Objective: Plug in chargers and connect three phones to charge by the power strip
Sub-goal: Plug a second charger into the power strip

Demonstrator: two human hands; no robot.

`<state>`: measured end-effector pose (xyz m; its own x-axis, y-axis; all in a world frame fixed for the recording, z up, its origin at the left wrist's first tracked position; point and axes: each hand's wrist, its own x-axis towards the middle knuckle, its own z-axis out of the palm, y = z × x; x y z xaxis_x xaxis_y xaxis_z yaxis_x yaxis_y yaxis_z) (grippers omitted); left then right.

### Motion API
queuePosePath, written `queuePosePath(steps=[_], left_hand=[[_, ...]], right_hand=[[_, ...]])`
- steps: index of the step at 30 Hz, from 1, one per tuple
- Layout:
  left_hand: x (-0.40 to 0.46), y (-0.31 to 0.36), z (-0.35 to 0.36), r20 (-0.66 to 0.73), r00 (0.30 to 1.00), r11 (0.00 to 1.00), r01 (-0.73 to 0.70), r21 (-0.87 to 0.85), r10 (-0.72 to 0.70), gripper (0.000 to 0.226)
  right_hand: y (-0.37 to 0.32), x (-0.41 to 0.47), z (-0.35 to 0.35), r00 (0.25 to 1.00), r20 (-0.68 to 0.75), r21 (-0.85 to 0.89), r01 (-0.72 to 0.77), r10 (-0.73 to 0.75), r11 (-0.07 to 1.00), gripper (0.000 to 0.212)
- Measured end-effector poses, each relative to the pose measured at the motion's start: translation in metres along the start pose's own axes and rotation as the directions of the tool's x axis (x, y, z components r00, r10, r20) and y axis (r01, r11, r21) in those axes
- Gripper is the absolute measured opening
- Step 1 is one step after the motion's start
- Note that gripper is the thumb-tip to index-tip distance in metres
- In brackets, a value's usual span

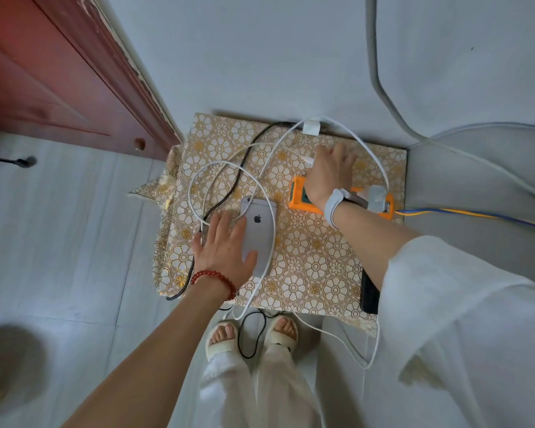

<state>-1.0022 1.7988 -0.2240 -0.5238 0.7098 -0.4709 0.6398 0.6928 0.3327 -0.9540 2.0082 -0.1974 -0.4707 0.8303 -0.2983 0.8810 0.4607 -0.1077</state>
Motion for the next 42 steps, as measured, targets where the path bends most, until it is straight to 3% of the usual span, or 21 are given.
queuePosePath(steps=[5, 8, 10, 12, 15, 18, 21, 24, 29, 32, 34, 36, 38, 39, 42], left_hand=[[0.001, 0.0, -0.007, 0.001, 1.0, 0.995, -0.001, -0.104, 0.001, 0.054], [-0.001, 0.003, -0.016, -0.101, 0.994, 0.971, 0.009, -0.238, -0.034, 0.039], [-0.002, 0.005, -0.024, -0.19, 0.979, 0.95, 0.015, -0.313, -0.078, 0.035], [0.0, 0.007, -0.03, -0.278, 0.954, 0.928, -0.001, -0.372, -0.11, 0.037], [0.005, 0.009, -0.041, -0.342, 0.935, 0.931, -0.035, -0.363, -0.098, 0.059], [0.014, 0.008, -0.05, -0.26, 0.965, 0.978, -0.08, -0.192, 0.028, 0.08], [0.027, 0.006, -0.058, -0.098, 0.98, 0.984, -0.178, -0.033, 0.174, 0.078], [0.035, 0.003, -0.06, -0.005, 0.983, 0.983, -0.182, -0.035, 0.182, 0.062], [0.043, 0.0, -0.057, -0.108, 0.986, 0.954, -0.149, -0.261, 0.125, 0.068], [0.05, 0.007, -0.054, 0.03, 0.989, 0.964, -0.132, -0.231, 0.143, 0.066], [0.053, 0.01, -0.054, 0.052, 0.986, 0.976, -0.145, -0.164, 0.156, 0.049], [0.053, 0.007, -0.057, 0.021, 0.985, 0.98, -0.17, -0.103, 0.173, 0.034], [0.047, 0.0, -0.062, -0.041, 0.983, 0.979, -0.182, -0.095, 0.179, 0.028], [0.043, -0.002, -0.065, -0.114, 0.978, 0.977, -0.187, -0.103, 0.175, 0.025], [0.032, -0.004, -0.073, -0.281, 0.952, 0.979, -0.161, -0.129, 0.119, 0.025]], right_hand=[[0.002, 0.005, -0.003, 0.999, 0.047, 0.108, -0.025, 0.02, 0.994, 0.038], [0.001, -0.009, -0.01, 0.995, -0.071, 0.014, 0.068, -0.067, 0.998, 0.045], [0.0, -0.026, -0.014, 0.978, -0.162, 0.057, 0.145, -0.134, 0.988, 0.044], [0.002, -0.045, -0.017, 0.971, -0.151, 0.212, 0.217, -0.187, 0.953, 0.037], [0.008, -0.075, -0.021, 0.967, 0.115, 0.584, 0.121, -0.229, 0.802, 0.029], [0.02, -0.099, -0.027, 0.926, 0.274, 0.791, -0.063, -0.26, 0.609, 0.029], [0.029, -0.114, -0.033, 0.911, 0.308, 0.829, -0.116, -0.273, 0.547, 0.032], [0.036, -0.123, -0.036, 0.917, 0.32, 0.826, -0.147, -0.238, 0.544, 0.031], [0.046, -0.127, -0.038, 0.87, 0.414, 0.817, -0.226, -0.267, 0.53, 0.032], [0.055, -0.127, -0.034, 0.814, 0.546, 0.78, -0.407, -0.199, 0.474, 0.034], [0.059, -0.129, -0.031, 0.838, 0.523, 0.803, -0.421, -0.159, 0.422, 0.041], [0.065, -0.13, -0.028, 0.918, 0.384, 0.835, -0.301, -0.097, 0.461, 0.029], [0.07, -0.127, -0.022, 0.977, 0.194, 0.81, -0.108, -0.09, 0.577, 0.015], [0.072, -0.125, -0.019, 0.983, 0.131, 0.767, -0.02, -0.126, 0.642, 0.016], [0.069, -0.117, -0.009, 0.979, 0.032, 0.613, 0.142, -0.203, 0.777, 0.046]])
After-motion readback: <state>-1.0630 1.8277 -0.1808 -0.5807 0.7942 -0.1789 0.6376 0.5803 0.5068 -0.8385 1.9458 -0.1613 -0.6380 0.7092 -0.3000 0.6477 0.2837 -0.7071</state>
